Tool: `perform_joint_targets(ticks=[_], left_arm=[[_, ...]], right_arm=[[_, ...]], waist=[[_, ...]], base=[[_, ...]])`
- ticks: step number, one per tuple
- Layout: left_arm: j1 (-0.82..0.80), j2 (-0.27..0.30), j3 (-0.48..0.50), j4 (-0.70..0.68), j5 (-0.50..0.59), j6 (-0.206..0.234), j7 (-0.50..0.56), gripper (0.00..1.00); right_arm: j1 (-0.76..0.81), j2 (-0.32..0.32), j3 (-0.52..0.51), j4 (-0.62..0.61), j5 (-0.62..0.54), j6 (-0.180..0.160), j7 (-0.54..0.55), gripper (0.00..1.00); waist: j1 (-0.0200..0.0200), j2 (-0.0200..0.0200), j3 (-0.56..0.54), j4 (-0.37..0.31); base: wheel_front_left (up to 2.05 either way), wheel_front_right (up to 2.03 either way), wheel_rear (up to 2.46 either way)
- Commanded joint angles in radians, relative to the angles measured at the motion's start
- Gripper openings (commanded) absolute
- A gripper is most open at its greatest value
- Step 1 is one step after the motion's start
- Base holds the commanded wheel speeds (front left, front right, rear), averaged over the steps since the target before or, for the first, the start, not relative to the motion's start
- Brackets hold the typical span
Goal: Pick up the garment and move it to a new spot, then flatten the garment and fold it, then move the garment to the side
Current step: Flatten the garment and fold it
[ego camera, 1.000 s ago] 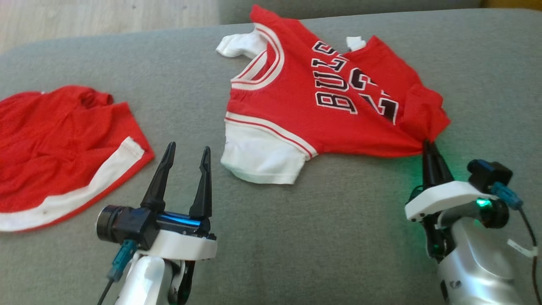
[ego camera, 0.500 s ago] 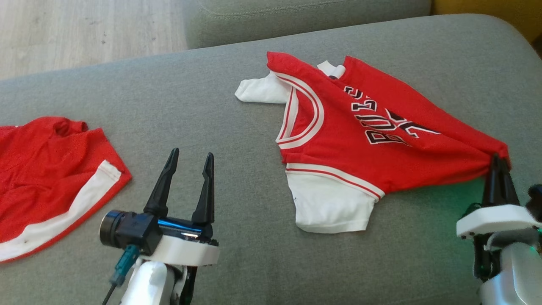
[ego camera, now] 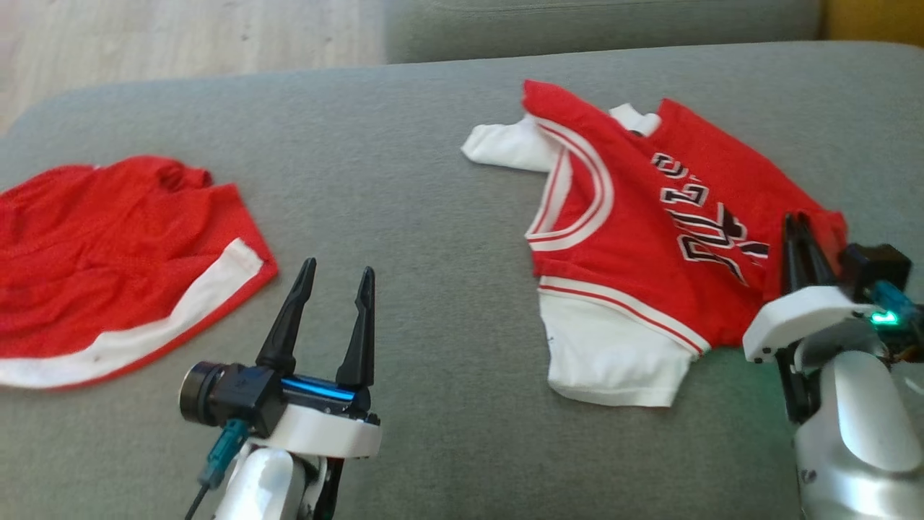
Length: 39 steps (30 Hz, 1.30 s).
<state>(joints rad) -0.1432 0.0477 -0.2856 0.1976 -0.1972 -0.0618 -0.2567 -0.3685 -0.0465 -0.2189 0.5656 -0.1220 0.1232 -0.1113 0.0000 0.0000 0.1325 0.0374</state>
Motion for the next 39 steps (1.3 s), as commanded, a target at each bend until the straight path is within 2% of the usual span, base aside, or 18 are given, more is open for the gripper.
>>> perform_joint_targets(ticks=[1, 4, 5, 6, 12, 18, 22, 32, 39], left_arm=[[-0.024, 0.003, 0.029, -0.026, -0.005, 0.002, -0.005, 1.0], [-0.024, 0.003, 0.031, -0.027, -0.007, 0.003, -0.005, 1.0], [-0.023, 0.003, 0.032, -0.027, -0.007, 0.003, -0.005, 1.0], [-0.023, 0.003, 0.033, -0.028, -0.006, 0.003, -0.005, 1.0], [-0.032, 0.003, 0.046, -0.033, -0.002, 0.008, -0.005, 1.0], [-0.032, 0.003, 0.064, -0.036, 0.001, 0.008, -0.005, 1.0], [-0.027, 0.003, 0.073, -0.039, 0.001, 0.007, -0.005, 1.0], [-0.006, 0.003, 0.083, -0.046, 0.0, 0.01, -0.005, 1.0], [-0.004, 0.003, 0.076, -0.049, 0.003, 0.005, -0.005, 1.0]], right_arm=[[-0.03, -0.004, 0.021, -0.022, -0.006, 0.008, 0.0, 0.0], [-0.054, -0.004, 0.023, 0.052, -0.032, 0.008, 0.023, 0.0], [-0.06, -0.004, 0.031, 0.079, -0.032, 0.008, 0.033, 0.42], [-0.066, -0.004, 0.048, 0.105, -0.025, 0.008, 0.038, 1.0], [-0.076, -0.004, 0.149, 0.167, 0.032, 0.008, 0.01, 1.0], [-0.021, -0.004, 0.217, 0.119, 0.147, 0.008, -0.051, 1.0], [0.045, -0.004, 0.199, 0.016, 0.166, 0.008, -0.104, 1.0], [0.247, -0.004, 0.147, -0.246, 0.298, 0.008, -0.13, 1.0], [0.309, -0.004, 0.119, -0.281, 0.335, 0.008, -0.133, 1.0]], waist=[[0.0, 0.0, 0.005, 0.015], [0.0, 0.0, 0.008, 0.027], [0.0, 0.0, 0.01, 0.028], [0.0, 0.0, 0.012, 0.029], [0.0, 0.0, 0.022, 0.001], [0.0, 0.0, 0.011, -0.053], [0.0, 0.0, -0.004, -0.086], [0.0, 0.0, -0.042, -0.128], [0.0, 0.0, -0.04, -0.118]], base=[[0.0, 0.0, 0.0], [0.0, 0.0, 0.0], [0.0, 0.0, 0.0], [0.0, 0.0, 0.0], [0.0, 0.0, 0.0], [0.0, 0.0, 0.0], [0.0, 0.0, 0.0], [0.0, 0.0, 0.0], [0.0, 0.0, 0.0]])
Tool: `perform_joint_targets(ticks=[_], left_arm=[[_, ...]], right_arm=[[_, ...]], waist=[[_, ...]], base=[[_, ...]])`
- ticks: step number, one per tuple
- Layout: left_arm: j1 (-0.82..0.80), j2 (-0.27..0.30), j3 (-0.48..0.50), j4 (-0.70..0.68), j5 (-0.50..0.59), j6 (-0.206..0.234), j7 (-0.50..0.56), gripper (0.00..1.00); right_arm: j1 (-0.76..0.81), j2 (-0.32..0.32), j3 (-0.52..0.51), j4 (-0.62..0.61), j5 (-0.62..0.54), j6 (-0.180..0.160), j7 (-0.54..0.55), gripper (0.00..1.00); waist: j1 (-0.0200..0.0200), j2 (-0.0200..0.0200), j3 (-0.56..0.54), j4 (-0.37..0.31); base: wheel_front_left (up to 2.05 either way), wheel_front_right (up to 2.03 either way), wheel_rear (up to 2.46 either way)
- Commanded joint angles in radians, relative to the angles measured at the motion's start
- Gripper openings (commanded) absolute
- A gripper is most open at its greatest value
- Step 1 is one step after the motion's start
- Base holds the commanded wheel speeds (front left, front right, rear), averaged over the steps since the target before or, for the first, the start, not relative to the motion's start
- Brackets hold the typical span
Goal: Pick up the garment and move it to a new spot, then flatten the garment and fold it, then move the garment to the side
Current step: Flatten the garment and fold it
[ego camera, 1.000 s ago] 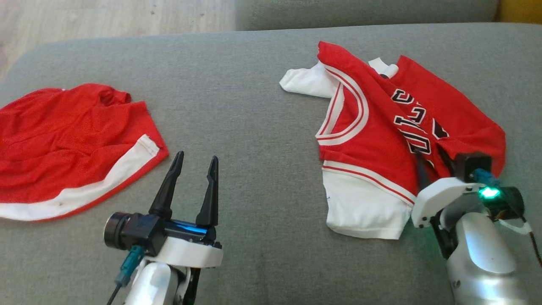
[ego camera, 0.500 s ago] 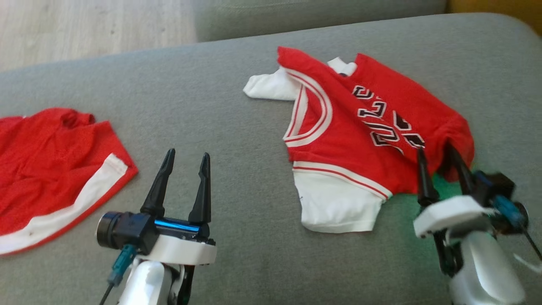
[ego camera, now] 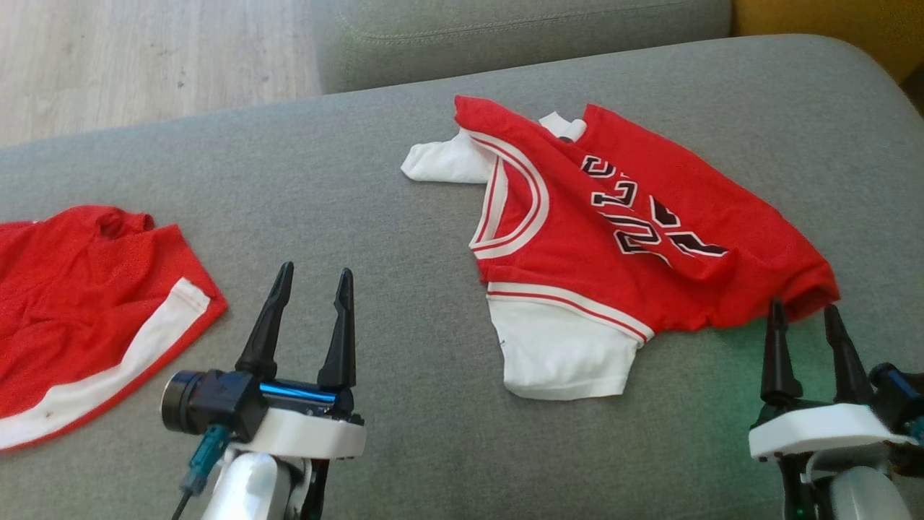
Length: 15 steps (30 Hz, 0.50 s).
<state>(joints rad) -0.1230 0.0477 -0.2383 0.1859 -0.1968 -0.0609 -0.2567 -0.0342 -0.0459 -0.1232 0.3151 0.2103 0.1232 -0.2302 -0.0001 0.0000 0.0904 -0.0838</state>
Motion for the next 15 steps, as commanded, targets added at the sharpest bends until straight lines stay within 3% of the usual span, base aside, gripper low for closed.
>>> perform_joint_targets(ticks=[1, 8, 15], left_arm=[[-0.024, 0.003, 0.028, -0.037, 0.003, 0.003, -0.005, 1.0], [-0.025, 0.003, 0.027, -0.034, 0.006, -0.001, -0.005, 1.0], [-0.022, 0.003, 0.027, -0.033, 0.004, 0.001, -0.005, 1.0]], right_arm=[[-0.025, -0.004, 0.019, -0.027, 0.004, 0.008, -0.015, 1.0], [-0.039, -0.004, -0.032, 0.01, 0.001, 0.008, -0.015, 1.0], [-0.035, -0.004, -0.162, 0.106, -0.086, 0.008, 0.01, 1.0]], waist=[[0.0001, 0.0, 0.004, 0.007], [0.0001, 0.0, 0.015, 0.028], [0.0001, 0.0, 0.013, 0.042]], base=[[0.0, 0.0, 0.0], [0.0, 0.0, 0.0], [0.0, 0.0, 0.0]])
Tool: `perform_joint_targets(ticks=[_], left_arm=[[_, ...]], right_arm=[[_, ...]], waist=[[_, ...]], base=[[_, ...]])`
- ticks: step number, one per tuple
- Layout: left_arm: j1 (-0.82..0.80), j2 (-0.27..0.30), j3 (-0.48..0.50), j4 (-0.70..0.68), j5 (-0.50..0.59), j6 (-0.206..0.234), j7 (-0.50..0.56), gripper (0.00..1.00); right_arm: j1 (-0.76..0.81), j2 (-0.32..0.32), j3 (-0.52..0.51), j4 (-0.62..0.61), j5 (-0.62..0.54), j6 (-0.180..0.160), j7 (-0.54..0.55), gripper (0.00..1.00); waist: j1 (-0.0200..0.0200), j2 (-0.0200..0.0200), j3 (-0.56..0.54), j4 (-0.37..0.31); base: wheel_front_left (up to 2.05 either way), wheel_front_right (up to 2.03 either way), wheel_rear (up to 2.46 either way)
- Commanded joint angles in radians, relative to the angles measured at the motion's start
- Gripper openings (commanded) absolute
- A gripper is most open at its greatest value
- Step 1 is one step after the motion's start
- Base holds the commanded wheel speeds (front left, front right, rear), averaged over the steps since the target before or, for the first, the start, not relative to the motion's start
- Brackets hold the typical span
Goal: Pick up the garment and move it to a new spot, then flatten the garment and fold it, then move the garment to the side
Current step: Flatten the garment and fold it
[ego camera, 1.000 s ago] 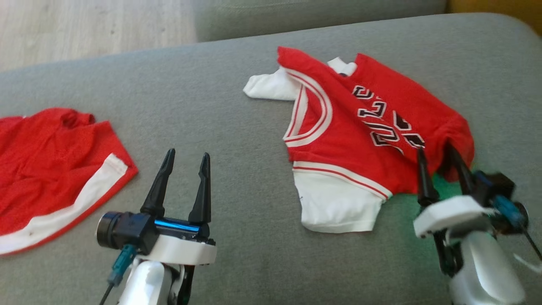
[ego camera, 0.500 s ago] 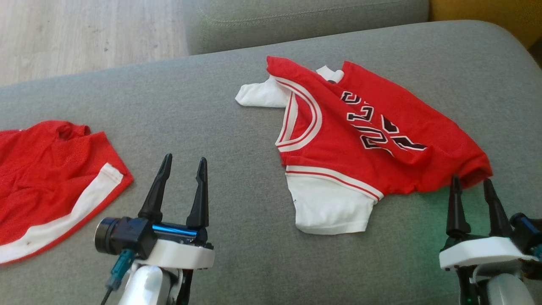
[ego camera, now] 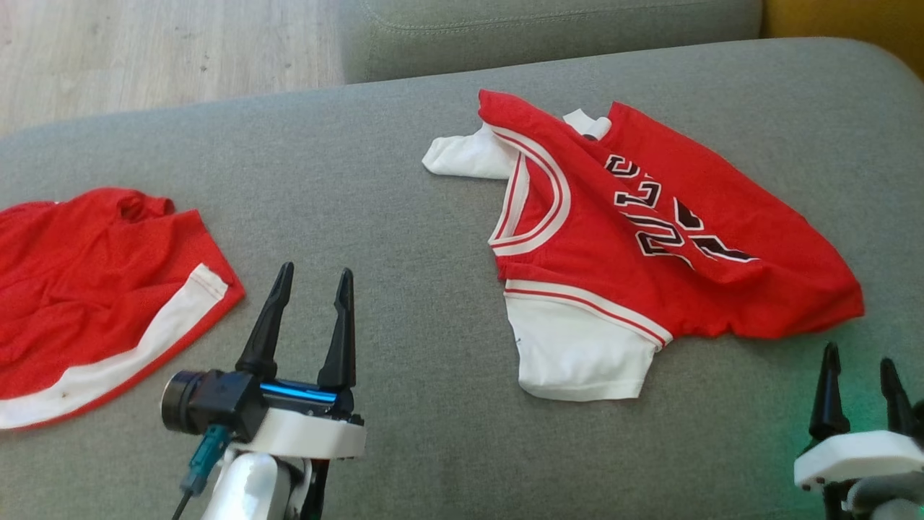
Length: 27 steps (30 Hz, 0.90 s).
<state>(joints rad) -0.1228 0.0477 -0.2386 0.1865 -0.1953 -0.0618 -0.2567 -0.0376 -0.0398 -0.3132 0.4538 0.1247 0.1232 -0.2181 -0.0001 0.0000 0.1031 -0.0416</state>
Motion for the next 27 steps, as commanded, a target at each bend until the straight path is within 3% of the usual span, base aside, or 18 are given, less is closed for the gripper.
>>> perform_joint_targets(ticks=[1, 7, 11, 17, 27], left_arm=[[-0.024, 0.003, 0.027, -0.035, 0.002, 0.002, -0.005, 1.0], [-0.036, 0.003, 0.022, -0.035, 0.005, -0.001, -0.005, 1.0], [-0.04, 0.003, 0.023, -0.03, 0.007, -0.004, -0.005, 1.0], [-0.042, 0.003, 0.02, -0.031, 0.008, -0.005, -0.005, 1.0], [-0.054, 0.003, 0.021, -0.029, 0.011, -0.006, -0.005, 1.0]], right_arm=[[-0.04, -0.01, 0.016, -0.018, -0.014, 0.008, 0.001, 1.0], [-0.115, -0.01, -0.034, 0.079, -0.1, 0.008, 0.032, 1.0], [-0.162, -0.01, -0.043, 0.142, -0.09, 0.008, 0.019, 1.0], [-0.2, -0.01, -0.136, 0.252, -0.166, 0.008, 0.007, 1.0], [-0.276, -0.01, -0.113, 0.35, -0.18, 0.008, -0.034, 1.0]], waist=[[0.0001, 0.0, 0.004, 0.002], [0.0001, 0.0, 0.025, 0.015], [0.0001, 0.0, 0.032, 0.026], [0.0001, 0.0, 0.042, 0.041], [0.0001, 0.0, 0.062, 0.04]], base=[[0.0, 0.0, 0.0], [0.0, 0.0, 0.0], [0.0, 0.0, 0.0], [0.0, 0.0, 0.0], [0.0, 0.0, 0.0]])
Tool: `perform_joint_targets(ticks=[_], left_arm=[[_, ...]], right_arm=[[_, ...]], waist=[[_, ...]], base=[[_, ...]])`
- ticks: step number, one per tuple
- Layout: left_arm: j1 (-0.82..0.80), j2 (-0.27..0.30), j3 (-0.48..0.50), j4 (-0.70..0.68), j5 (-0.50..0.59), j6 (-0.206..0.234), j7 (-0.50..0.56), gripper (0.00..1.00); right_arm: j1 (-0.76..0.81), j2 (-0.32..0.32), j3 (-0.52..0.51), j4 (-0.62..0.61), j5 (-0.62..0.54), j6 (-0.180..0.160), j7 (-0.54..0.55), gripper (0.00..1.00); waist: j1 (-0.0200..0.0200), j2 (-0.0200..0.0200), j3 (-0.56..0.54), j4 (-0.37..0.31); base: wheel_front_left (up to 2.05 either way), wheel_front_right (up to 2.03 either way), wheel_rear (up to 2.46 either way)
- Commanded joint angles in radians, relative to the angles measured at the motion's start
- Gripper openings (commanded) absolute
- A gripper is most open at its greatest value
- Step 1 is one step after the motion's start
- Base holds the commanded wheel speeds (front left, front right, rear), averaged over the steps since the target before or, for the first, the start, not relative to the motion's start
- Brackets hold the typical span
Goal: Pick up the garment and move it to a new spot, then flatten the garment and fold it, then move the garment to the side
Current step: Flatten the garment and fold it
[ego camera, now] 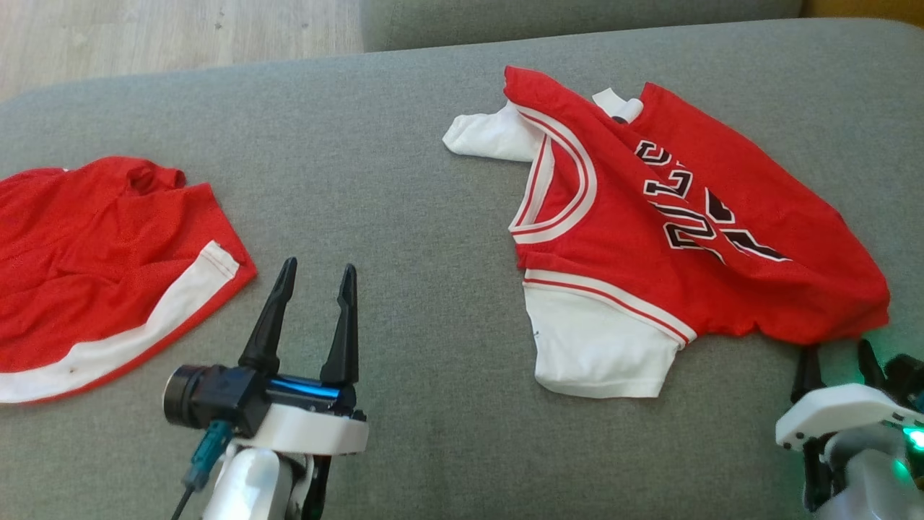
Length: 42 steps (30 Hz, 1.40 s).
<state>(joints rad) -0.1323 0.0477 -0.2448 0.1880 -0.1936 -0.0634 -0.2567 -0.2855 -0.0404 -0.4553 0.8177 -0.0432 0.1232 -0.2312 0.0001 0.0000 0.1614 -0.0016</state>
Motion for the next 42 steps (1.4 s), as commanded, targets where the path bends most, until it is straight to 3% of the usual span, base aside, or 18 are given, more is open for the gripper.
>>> perform_joint_targets(ticks=[1, 8, 9, 10, 14, 20, 30, 38, 39, 40, 42], left_arm=[[-0.047, 0.003, 0.026, -0.031, 0.009, -0.005, -0.005, 1.0], [-0.056, 0.003, 0.02, -0.028, 0.01, -0.007, -0.005, 1.0], [-0.056, 0.003, 0.02, -0.026, 0.01, -0.007, -0.005, 1.0], [-0.056, 0.003, 0.019, -0.025, 0.01, -0.007, -0.005, 1.0], [-0.052, 0.003, 0.021, -0.023, 0.008, -0.004, -0.005, 1.0], [-0.042, 0.003, 0.016, -0.027, -0.005, 0.003, -0.005, 1.0], [-0.034, 0.003, 0.006, -0.037, -0.028, 0.016, -0.005, 1.0], [-0.039, 0.003, 0.003, -0.039, -0.038, 0.019, -0.005, 1.0], [-0.04, 0.003, 0.003, -0.038, -0.038, 0.02, -0.005, 1.0], [-0.041, 0.003, 0.004, -0.038, -0.038, 0.02, -0.005, 1.0], [-0.042, 0.003, 0.006, -0.037, -0.038, 0.02, -0.005, 1.0]], right_arm=[[-0.036, -0.01, 0.031, -0.007, -0.017, 0.008, -0.022, 1.0], [-0.081, -0.01, 0.014, 0.03, -0.062, 0.008, -0.028, 1.0], [-0.087, -0.01, 0.011, 0.034, -0.073, 0.008, -0.028, 0.28], [-0.089, -0.01, 0.005, 0.029, -0.099, 0.008, -0.029, 0.0], [-0.112, -0.01, 0.001, 0.015, -0.088, 0.008, -0.03, 0.0], [-0.096, -0.01, -0.023, -0.109, -0.108, 0.008, -0.03, 0.0], [-0.124, -0.013, -0.104, -0.337, -0.31, 0.008, 0.07, 0.0], [-0.141, -0.064, -0.159, -0.43, -0.416, 0.008, 0.169, 0.0], [-0.141, -0.065, -0.173, -0.441, -0.427, 0.008, 0.179, 0.45], [-0.142, -0.063, -0.187, -0.453, -0.438, 0.008, 0.185, 1.0], [-0.147, -0.054, -0.216, -0.475, -0.447, 0.008, 0.191, 1.0]], waist=[[-0.0001, 0.0, 0.006, 0.001], [-0.0001, 0.0, 0.019, 0.009], [-0.0001, 0.0, 0.019, 0.01], [-0.0001, 0.0, 0.019, 0.011], [-0.0001, 0.0, 0.008, 0.01], [-0.0001, 0.0, -0.019, 0.004], [-0.0001, 0.0, -0.032, 0.027], [-0.0001, 0.0, -0.018, 0.056], [-0.0001, 0.0, -0.016, 0.058], [-0.0001, 0.0, -0.015, 0.06], [-0.0001, 0.0, -0.014, 0.061]], base=[[0.0, 0.0, 0.0], [0.0, 0.0, 0.0], [0.0, 0.0, 0.0], [0.0, 0.0, 0.0], [0.0, 0.0, 0.0], [0.0, 0.0, 0.0], [0.0, 0.0, 0.0], [0.0, 0.0, 0.0], [0.0, 0.0, 0.0], [0.0, 0.0, 0.0], [0.0, 0.0, 0.0]])
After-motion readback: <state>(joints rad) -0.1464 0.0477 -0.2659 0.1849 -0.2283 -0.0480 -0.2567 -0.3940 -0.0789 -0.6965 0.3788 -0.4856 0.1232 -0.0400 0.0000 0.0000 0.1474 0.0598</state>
